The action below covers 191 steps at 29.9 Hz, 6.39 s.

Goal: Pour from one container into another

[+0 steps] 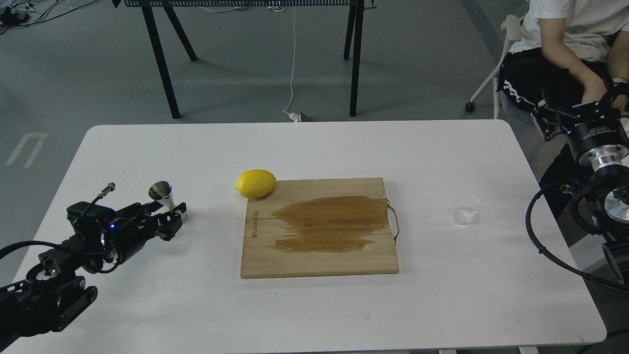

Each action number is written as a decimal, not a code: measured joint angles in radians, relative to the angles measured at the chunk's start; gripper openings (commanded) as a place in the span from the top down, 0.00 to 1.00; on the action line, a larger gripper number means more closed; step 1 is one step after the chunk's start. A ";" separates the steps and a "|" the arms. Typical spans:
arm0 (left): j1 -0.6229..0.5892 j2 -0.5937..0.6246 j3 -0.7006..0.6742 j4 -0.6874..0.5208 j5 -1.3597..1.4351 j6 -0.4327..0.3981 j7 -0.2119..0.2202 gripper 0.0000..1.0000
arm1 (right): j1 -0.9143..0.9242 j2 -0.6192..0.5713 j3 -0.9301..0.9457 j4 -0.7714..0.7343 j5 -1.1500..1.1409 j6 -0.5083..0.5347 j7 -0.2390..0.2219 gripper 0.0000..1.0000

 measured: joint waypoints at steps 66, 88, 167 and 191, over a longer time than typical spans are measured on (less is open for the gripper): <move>-0.294 -0.364 0.251 -0.180 0.322 -0.060 0.186 0.92 | -0.096 -0.109 0.109 0.003 0.004 0.000 0.038 0.00; -0.300 -0.459 0.295 -0.106 0.322 -0.059 0.201 0.67 | -0.097 -0.116 0.110 0.005 0.003 0.000 0.038 0.00; -0.011 0.123 -0.486 -0.638 -1.449 -0.597 0.151 0.00 | -0.652 -0.129 0.070 0.416 0.288 0.000 -0.155 0.01; -0.024 0.115 -0.540 -0.475 -1.805 -0.723 0.193 0.00 | -0.550 0.007 0.008 0.492 0.283 -0.229 -0.194 0.00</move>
